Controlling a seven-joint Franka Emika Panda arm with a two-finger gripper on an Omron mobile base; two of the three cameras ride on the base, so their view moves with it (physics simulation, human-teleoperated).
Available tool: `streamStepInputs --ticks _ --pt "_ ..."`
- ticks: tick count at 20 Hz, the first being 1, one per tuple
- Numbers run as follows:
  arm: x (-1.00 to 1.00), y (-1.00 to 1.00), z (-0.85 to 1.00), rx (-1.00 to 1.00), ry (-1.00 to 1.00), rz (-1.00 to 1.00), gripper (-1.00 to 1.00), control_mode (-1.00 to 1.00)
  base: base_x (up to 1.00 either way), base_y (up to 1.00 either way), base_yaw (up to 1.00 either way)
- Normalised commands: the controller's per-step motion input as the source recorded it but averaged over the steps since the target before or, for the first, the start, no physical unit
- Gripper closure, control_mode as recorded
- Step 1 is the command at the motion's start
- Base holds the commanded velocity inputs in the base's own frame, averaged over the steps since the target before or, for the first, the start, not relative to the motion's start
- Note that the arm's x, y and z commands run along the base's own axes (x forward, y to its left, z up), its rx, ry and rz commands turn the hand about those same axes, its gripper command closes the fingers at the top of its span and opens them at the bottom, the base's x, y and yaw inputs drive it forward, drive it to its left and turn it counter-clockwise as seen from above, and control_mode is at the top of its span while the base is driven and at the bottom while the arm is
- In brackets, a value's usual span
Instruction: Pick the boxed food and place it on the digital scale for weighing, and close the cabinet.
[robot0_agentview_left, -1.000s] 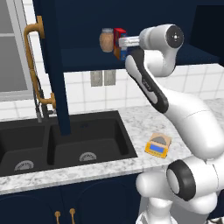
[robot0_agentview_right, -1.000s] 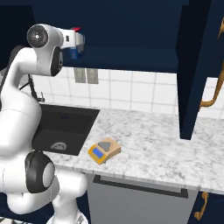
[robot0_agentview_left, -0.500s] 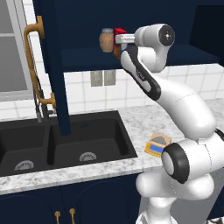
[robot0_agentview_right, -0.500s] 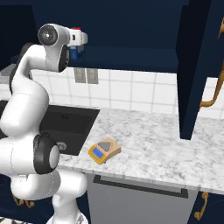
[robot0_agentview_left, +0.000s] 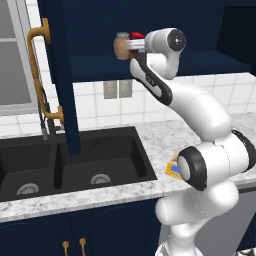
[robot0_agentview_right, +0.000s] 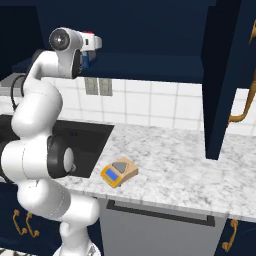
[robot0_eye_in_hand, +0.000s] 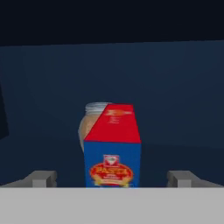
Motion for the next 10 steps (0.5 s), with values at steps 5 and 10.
streamStepInputs --ticks 5,10 --pt "0.4 0.12 -0.1 -0.02 0.0 -0.01 1.0 -1.0 0.0 0.0 0.0" --pt "0.29 0.19 -0.03 -0.03 0.0 -0.02 1.0 -1.0 0.0 0.0 0.0"
